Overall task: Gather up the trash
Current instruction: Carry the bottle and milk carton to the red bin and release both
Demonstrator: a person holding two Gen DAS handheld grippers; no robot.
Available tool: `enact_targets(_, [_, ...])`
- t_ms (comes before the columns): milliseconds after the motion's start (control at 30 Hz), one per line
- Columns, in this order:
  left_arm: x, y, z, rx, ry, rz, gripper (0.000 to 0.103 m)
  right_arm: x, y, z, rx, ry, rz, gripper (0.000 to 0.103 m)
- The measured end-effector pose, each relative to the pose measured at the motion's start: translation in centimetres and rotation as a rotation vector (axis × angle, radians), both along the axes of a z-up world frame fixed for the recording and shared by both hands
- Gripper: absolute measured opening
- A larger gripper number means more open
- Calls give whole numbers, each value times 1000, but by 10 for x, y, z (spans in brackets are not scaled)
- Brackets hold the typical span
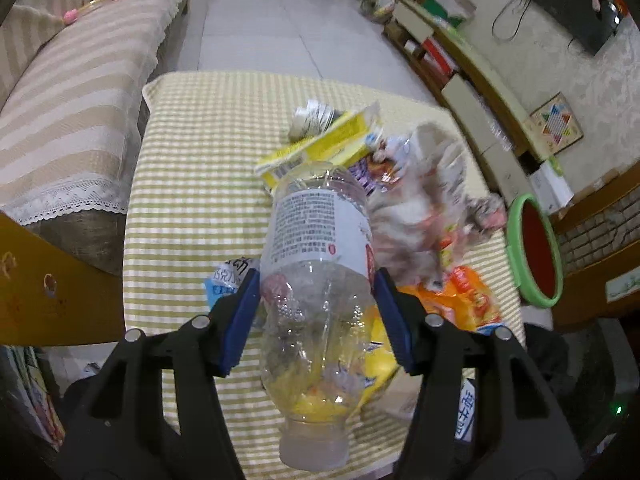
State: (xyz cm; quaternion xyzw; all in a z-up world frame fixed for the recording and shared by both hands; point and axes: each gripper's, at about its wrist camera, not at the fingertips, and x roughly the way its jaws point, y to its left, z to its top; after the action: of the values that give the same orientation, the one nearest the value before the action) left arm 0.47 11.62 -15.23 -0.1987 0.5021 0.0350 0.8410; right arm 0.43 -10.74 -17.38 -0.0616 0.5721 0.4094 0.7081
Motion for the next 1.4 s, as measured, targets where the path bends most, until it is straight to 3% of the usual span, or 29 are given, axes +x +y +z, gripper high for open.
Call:
enact_targets(300, [0, -13, 42, -20, -117, -13, 54, 33, -44, 53, 109, -87, -190, 60])
enact_targets(533, [11, -36, 65, -4, -167, -62, 54, 54, -73, 63, 157, -92, -324, 60])
enact_targets(800, [21, -60, 74, 1, -189, -111, 53, 69, -110, 72, 212, -108, -435, 60])
enact_targets(1400, [45, -131, 80, -6, -207, -259, 52, 81, -178, 85, 228, -159, -594, 60])
